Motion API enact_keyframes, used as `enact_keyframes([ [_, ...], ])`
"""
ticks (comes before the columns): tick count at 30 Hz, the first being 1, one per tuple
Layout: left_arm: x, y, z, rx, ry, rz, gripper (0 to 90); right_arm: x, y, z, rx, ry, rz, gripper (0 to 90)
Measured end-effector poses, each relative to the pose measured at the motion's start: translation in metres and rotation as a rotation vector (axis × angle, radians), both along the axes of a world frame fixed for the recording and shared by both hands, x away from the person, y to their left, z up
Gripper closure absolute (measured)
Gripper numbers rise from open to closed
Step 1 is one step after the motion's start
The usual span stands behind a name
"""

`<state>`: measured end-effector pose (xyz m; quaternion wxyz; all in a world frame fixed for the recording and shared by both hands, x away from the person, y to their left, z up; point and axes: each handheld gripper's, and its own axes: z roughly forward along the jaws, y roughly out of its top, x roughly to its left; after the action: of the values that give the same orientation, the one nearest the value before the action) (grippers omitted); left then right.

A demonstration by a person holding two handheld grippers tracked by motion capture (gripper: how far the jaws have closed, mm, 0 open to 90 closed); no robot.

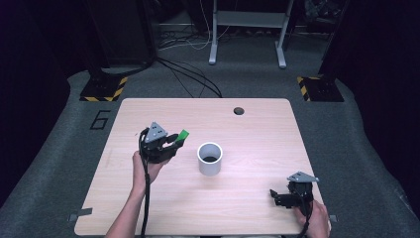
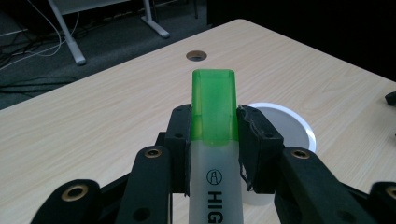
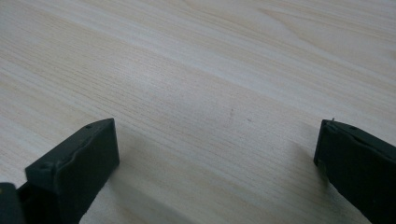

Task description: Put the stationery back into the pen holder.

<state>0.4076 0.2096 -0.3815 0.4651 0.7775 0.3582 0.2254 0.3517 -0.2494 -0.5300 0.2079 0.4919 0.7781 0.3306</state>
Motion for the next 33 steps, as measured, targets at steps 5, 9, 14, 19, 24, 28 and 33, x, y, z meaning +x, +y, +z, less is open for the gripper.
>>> enact_keyframes([
  [5, 0.004, -0.012, 0.003, -0.003, -0.022, -0.013, 67.2, 0.0, 0.0, 0.0, 0.002, -0.001, 0.001, 0.0],
  [9, 0.007, -0.021, 0.005, 0.0, -0.031, -0.026, 67.2, 0.0, 0.0, 0.0, 0.0, 0.004, 0.002, 0.0],
  [14, 0.011, -0.032, 0.008, -0.001, -0.042, -0.045, 67.2, 0.0, 0.0, 0.0, -0.001, 0.005, 0.002, 0.0],
  [19, 0.013, -0.042, 0.01, -0.002, -0.052, -0.061, 67.2, 0.0, 0.0, 0.0, -0.002, 0.007, 0.002, 0.0],
  [24, 0.016, -0.05, 0.011, -0.02, -0.071, -0.07, 67.2, 0.0, 0.0, 0.0, -0.001, 0.004, 0.001, 0.0],
  [28, 0.019, -0.055, 0.011, -0.024, -0.083, -0.077, 67.2, 0.0, 0.0, 0.0, -0.003, 0.007, 0.004, 0.0],
  [33, 0.022, -0.062, 0.01, -0.029, -0.074, -0.089, 67.2, 0.0, 0.0, 0.0, -0.003, 0.007, 0.004, 0.0],
])
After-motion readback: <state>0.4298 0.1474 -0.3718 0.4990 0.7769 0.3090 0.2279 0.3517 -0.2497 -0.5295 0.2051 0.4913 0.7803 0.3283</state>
